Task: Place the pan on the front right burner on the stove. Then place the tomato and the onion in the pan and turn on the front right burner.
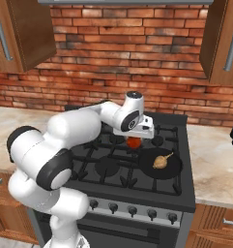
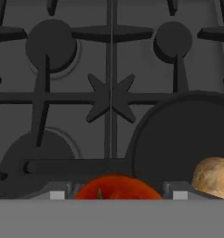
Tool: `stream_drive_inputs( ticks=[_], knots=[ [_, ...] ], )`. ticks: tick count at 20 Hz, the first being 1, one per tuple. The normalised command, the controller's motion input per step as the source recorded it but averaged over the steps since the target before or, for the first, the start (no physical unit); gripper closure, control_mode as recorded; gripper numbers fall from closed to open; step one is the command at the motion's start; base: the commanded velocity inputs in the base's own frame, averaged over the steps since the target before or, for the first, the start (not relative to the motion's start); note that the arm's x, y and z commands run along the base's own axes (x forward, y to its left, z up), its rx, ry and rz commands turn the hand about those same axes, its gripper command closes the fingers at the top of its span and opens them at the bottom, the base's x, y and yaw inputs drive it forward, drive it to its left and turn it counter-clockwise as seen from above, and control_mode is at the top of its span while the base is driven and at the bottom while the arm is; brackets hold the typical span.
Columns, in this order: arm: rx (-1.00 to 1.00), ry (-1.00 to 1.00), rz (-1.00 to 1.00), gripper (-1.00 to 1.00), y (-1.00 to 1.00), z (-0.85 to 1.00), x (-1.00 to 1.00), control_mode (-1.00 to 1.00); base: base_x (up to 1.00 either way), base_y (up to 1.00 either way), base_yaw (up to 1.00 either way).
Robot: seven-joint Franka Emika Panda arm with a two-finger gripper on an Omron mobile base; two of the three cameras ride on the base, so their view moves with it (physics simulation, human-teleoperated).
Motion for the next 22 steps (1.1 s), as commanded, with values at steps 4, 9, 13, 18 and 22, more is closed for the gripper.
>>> stream_drive_inputs(
  ticks=[4, 9, 13, 18, 22],
  knots=[
    [0.00, 0.05, -0.07, 1.00, -0.45, -0.20, 0.01, -1.00, 0.00, 0.00, 0.00],
    [0.00, 0.05, -0.07, 1.00, -0.43, -0.21, 0.01, -1.00, 0.00, 0.00, 0.00],
    [0.00, 0.04, -0.06, 1.00, -0.28, -0.22, 0.00, -1.00, 0.00, 0.00, 0.00],
    [0.00, 0.02, -0.04, 1.00, -0.11, -0.30, 0.00, -1.00, 0.00, 0.00, 0.00],
    [0.00, 0.02, -0.02, 1.00, 0.00, -0.32, 0.00, -1.00, 0.00, 0.00, 0.00]
  ],
)
